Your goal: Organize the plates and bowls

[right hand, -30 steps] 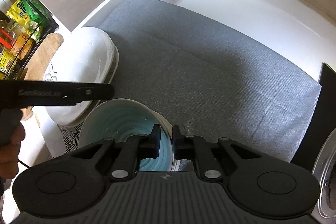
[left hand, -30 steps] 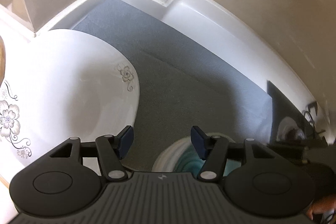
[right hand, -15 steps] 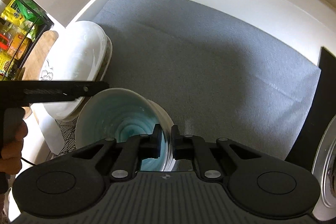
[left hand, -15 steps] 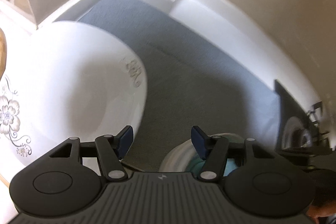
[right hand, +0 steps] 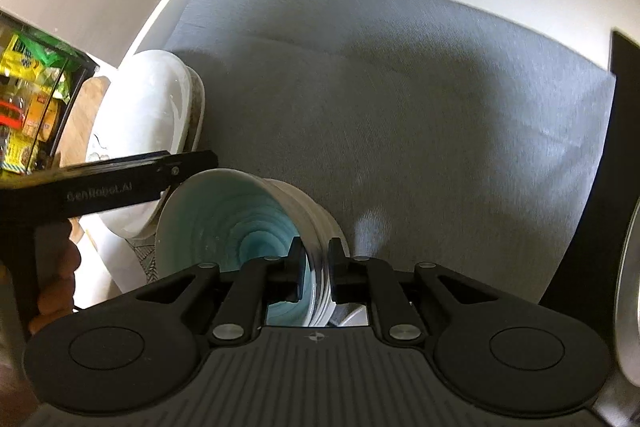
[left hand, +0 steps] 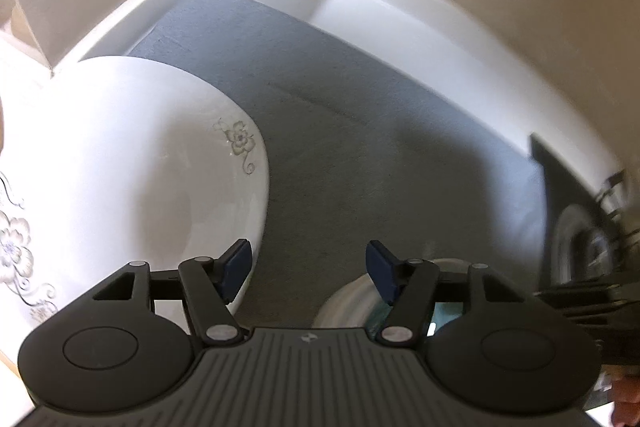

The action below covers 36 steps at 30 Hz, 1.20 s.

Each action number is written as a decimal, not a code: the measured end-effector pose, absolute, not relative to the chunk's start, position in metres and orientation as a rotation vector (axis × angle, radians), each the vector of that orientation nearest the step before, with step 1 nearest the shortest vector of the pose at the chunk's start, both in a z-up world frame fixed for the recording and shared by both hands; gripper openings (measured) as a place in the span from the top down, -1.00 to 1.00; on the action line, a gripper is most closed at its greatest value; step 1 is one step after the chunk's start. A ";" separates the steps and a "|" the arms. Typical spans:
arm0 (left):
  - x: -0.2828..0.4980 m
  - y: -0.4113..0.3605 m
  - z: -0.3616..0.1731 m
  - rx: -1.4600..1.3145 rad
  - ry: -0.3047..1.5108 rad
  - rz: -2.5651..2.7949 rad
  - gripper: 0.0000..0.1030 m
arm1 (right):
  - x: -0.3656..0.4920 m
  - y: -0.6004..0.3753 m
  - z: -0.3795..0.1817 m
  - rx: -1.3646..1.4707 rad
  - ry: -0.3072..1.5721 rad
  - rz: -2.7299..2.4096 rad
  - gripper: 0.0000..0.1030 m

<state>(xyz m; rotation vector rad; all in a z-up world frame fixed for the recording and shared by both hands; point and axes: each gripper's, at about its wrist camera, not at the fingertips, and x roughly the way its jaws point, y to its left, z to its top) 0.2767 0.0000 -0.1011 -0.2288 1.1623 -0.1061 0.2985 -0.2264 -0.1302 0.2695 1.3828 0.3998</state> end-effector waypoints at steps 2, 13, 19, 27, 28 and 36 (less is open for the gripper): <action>0.275 0.003 -0.091 -0.249 1.129 -0.122 -0.32 | 0.300 -0.228 -0.131 0.287 1.400 0.401 0.73; 0.276 -0.024 -0.097 -0.186 1.164 -0.229 -0.57 | 0.302 -0.227 -0.132 0.278 1.400 0.407 0.73; 0.290 -0.016 -0.118 -0.258 1.236 -0.153 -0.57 | 0.303 -0.234 -0.134 0.315 1.436 0.401 0.76; 0.264 -0.005 -0.097 -0.259 1.149 -0.196 -0.57 | 0.299 -0.235 -0.127 0.292 1.378 0.381 0.73; 0.257 -0.005 -0.092 -0.239 1.132 -0.200 -0.59 | 0.296 -0.234 -0.124 0.281 1.359 0.385 0.71; 0.235 -0.001 -0.114 -0.195 1.187 -0.163 -0.58 | 0.287 -0.218 -0.123 0.199 1.296 0.436 0.55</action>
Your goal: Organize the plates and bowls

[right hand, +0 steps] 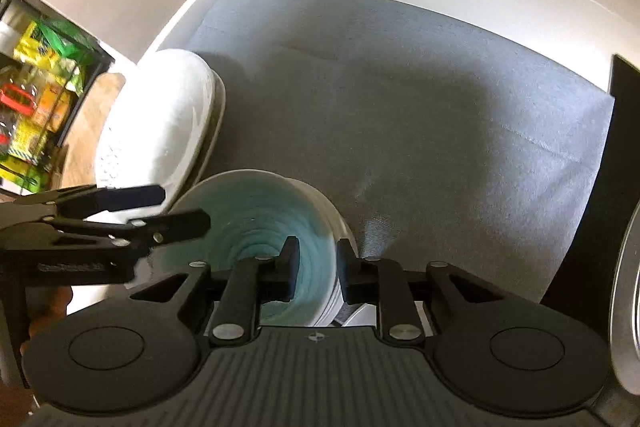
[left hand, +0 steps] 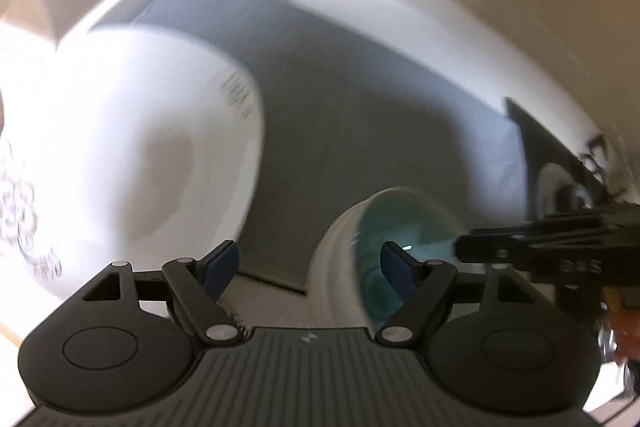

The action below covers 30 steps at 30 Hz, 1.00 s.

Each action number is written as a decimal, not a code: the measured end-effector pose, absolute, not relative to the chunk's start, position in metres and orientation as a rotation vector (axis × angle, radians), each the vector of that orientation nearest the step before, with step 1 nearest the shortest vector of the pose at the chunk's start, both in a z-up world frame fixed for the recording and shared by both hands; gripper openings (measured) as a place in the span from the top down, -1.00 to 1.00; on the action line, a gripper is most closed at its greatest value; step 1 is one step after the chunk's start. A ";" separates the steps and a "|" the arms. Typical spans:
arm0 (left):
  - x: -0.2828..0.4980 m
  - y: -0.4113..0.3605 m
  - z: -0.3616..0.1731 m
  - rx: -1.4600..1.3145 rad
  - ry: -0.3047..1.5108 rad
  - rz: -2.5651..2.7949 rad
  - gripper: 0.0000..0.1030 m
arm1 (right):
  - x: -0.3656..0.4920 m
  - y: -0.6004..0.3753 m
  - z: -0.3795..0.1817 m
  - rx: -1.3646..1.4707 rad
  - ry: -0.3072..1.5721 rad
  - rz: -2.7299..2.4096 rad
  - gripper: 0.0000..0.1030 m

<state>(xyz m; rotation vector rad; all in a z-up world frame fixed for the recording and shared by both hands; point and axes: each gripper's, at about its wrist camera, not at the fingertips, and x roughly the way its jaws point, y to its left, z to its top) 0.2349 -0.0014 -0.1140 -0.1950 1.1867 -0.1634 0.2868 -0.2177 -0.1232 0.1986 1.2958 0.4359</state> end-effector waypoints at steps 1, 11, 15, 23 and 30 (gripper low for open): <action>0.235 0.000 -0.118 -0.210 1.195 -0.170 -0.56 | 0.287 -0.216 -0.125 0.187 1.296 0.433 0.55; 0.229 0.003 -0.145 -0.238 1.215 -0.145 -0.60 | 0.286 -0.208 -0.125 0.151 1.301 0.433 0.55; 0.226 0.005 -0.149 -0.255 1.198 -0.147 -0.66 | 0.283 -0.208 -0.123 0.158 1.291 0.434 0.55; 0.210 -0.003 -0.153 -0.213 1.139 -0.158 -0.86 | 0.281 -0.209 -0.123 0.163 1.293 0.427 0.54; 0.200 -0.008 -0.156 -0.214 1.120 -0.135 -1.00 | 0.282 -0.211 -0.123 0.163 1.290 0.434 0.54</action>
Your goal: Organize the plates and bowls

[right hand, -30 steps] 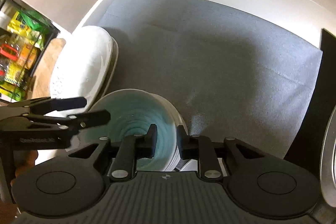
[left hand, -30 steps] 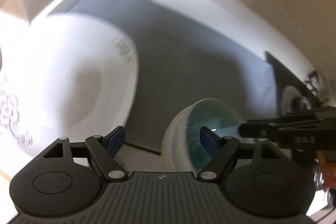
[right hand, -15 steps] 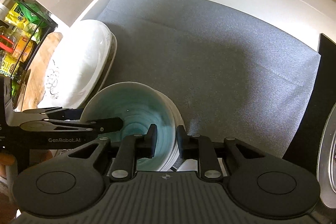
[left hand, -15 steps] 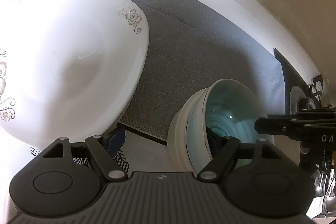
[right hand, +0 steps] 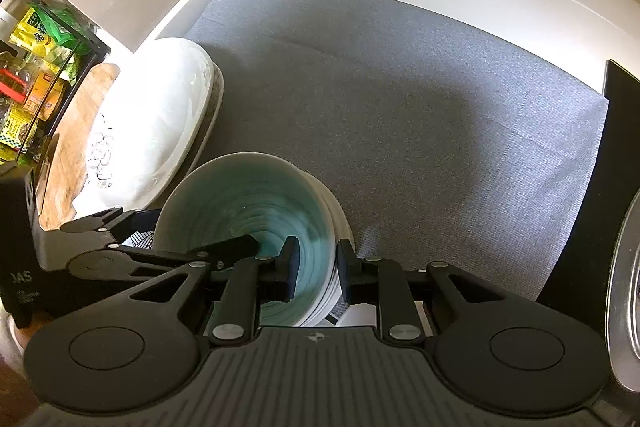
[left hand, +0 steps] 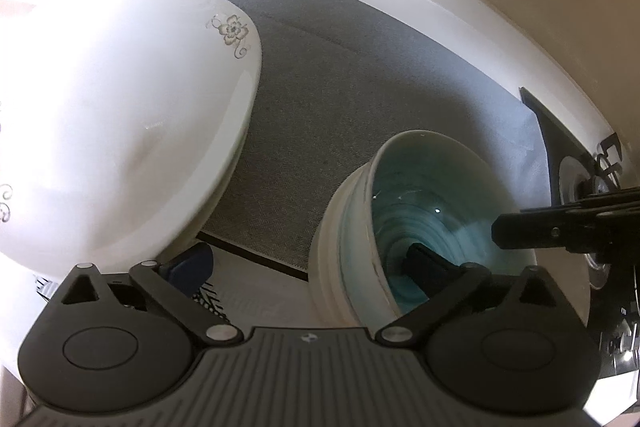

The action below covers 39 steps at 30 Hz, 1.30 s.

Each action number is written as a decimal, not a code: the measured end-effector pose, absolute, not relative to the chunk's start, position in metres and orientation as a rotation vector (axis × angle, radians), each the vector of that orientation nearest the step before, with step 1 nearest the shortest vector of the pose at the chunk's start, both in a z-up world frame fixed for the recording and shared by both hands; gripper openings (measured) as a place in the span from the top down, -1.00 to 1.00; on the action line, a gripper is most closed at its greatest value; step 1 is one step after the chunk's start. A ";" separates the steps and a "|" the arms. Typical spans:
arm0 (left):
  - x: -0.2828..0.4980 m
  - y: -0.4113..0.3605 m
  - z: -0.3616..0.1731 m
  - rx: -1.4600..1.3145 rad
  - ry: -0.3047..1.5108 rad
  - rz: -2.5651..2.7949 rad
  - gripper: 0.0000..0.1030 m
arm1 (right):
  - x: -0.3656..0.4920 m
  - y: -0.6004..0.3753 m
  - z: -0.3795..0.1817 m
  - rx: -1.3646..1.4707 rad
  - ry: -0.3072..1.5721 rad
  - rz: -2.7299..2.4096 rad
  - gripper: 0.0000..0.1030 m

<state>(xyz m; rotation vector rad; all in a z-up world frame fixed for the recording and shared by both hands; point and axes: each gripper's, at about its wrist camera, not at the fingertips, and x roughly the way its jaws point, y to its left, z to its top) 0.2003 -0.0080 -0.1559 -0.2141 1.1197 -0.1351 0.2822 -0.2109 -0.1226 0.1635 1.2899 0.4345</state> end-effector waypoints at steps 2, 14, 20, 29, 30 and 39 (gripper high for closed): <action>0.198 -0.007 -0.157 -0.249 1.133 -0.132 -1.00 | 0.282 -0.212 -0.122 0.166 1.289 0.436 0.54; 0.165 0.036 -0.167 -0.639 1.151 -0.174 -0.99 | 0.283 -0.220 -0.122 0.186 1.285 0.449 0.54; 0.159 0.032 -0.165 -0.598 1.111 -0.171 -0.99 | 0.285 -0.218 -0.121 0.176 1.280 0.459 0.54; 0.139 0.029 -0.146 -0.425 1.055 -0.116 -0.99 | 0.282 -0.222 -0.117 0.181 1.269 0.468 0.53; 0.137 0.031 -0.147 -0.414 1.046 -0.117 -0.99 | 0.282 -0.222 -0.117 0.184 1.269 0.468 0.53; 0.132 0.029 -0.140 -0.431 1.024 -0.152 -0.99 | 0.283 -0.225 -0.116 0.192 1.257 0.467 0.53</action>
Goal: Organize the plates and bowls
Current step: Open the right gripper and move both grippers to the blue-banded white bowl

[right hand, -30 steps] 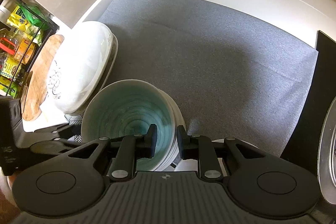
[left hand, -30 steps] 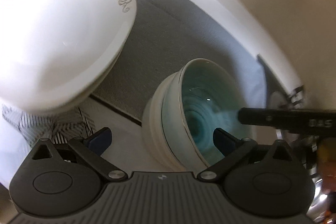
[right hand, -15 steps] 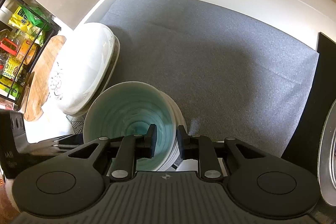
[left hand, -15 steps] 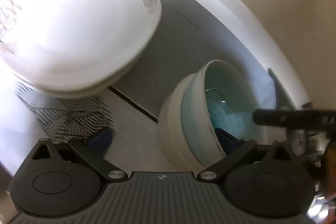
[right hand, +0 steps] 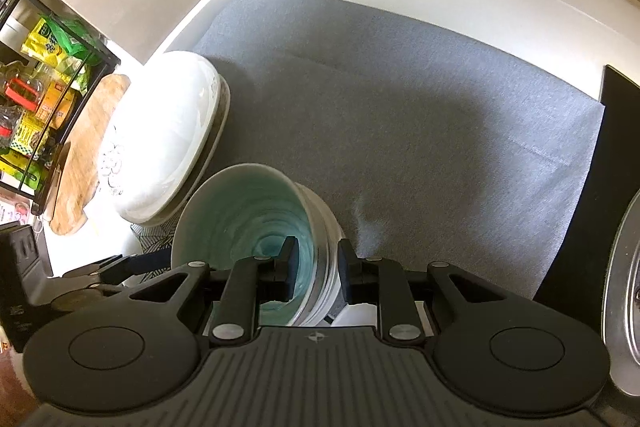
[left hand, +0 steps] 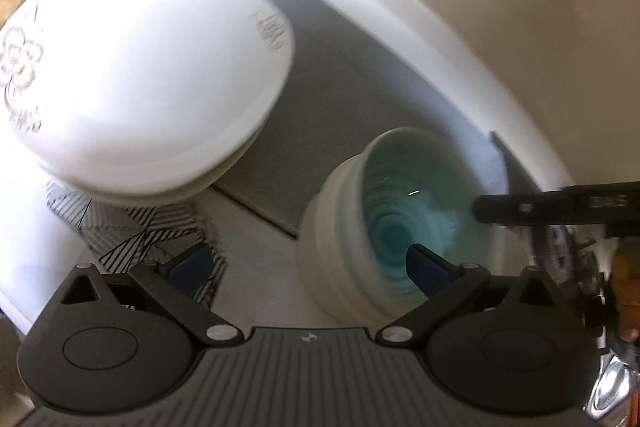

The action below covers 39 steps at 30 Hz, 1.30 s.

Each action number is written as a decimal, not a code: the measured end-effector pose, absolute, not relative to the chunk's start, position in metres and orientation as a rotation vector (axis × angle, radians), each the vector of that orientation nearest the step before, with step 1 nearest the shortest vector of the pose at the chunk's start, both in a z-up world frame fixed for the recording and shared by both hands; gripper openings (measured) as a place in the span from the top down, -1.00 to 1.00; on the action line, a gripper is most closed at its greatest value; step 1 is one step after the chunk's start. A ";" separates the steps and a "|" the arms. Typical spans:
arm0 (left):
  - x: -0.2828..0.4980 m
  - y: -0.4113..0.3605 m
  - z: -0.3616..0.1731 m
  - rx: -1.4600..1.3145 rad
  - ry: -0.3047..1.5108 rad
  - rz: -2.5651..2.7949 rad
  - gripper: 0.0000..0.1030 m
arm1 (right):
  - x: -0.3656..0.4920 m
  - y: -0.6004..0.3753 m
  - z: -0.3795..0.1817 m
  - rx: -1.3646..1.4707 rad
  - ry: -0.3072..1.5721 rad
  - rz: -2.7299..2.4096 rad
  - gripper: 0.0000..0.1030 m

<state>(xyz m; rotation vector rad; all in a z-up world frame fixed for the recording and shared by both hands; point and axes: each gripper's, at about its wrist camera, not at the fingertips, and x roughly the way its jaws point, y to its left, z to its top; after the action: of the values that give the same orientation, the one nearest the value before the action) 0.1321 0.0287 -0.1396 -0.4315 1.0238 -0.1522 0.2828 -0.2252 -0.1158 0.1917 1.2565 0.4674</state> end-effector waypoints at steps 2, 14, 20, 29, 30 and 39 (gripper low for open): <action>0.129 0.027 -0.133 -0.430 1.003 -0.167 -0.99 | 0.282 -0.227 -0.115 0.193 1.244 0.462 0.53; 0.140 -0.005 -0.080 -0.355 0.914 -0.228 -0.99 | 0.272 -0.249 -0.096 0.249 1.150 0.481 0.32; 0.158 -0.041 -0.054 -0.245 0.896 -0.330 -0.99 | 0.239 -0.299 -0.087 0.277 1.124 0.334 0.24; 0.213 -0.130 -0.053 0.128 1.037 -0.559 -0.99 | 0.171 -0.335 -0.109 0.345 1.158 0.205 0.19; 0.218 -0.140 -0.059 0.173 1.064 -0.574 -0.99 | 0.167 -0.335 -0.112 0.350 1.157 0.193 0.19; 0.242 -0.201 -0.107 0.459 1.228 -0.698 -0.73 | 0.150 -0.332 -0.137 0.423 1.160 0.116 0.19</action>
<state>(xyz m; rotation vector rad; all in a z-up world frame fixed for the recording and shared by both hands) 0.2423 -0.2010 -0.1072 0.4590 1.2277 -0.6982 0.1504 -0.3319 -0.1366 0.4232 1.1598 0.1155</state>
